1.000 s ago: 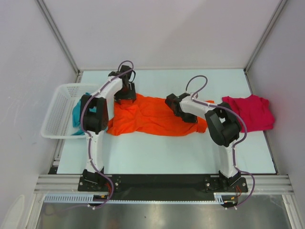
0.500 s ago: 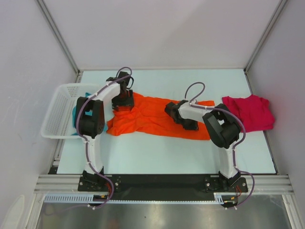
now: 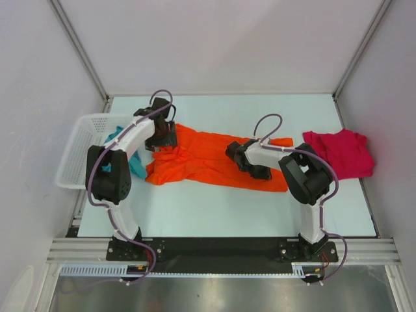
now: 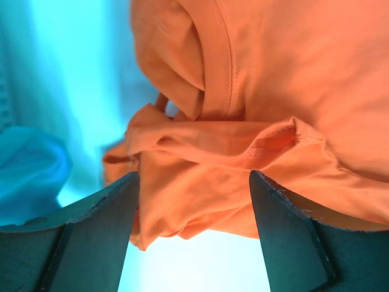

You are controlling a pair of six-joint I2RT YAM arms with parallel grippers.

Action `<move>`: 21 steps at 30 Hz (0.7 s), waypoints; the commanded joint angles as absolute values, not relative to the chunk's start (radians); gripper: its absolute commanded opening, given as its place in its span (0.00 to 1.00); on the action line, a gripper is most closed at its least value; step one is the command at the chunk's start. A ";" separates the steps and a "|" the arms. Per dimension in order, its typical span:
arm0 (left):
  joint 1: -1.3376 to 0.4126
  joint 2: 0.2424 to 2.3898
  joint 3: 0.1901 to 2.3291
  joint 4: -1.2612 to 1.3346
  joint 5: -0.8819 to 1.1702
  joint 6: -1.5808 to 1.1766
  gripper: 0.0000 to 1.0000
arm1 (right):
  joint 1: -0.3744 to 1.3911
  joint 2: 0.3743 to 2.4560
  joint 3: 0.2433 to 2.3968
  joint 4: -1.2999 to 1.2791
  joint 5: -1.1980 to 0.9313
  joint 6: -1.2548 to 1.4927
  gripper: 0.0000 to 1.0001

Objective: Fold and stack the t-shirts
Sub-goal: Fold the flattened tshirt in 1/3 of the way

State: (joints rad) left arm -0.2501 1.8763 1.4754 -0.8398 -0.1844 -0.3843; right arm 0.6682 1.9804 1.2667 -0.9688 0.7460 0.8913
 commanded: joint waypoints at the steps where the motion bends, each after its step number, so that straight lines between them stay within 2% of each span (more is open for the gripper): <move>1: -0.247 1.807 1.535 -0.819 -0.244 -0.393 0.79 | 0.683 1.991 1.247 -0.986 0.696 0.927 0.22; 6: -0.255 1.784 1.545 -0.838 -0.203 -0.390 0.78 | 0.687 1.977 1.233 -0.991 0.704 0.939 0.22; 13: -0.287 1.631 1.283 -0.808 -0.170 -0.405 0.78 | 0.689 1.965 1.210 -0.988 0.706 0.937 0.22; 21: -0.293 1.621 1.181 -0.758 -0.164 -0.416 0.78 | 0.689 1.964 1.209 -0.986 0.709 0.933 0.22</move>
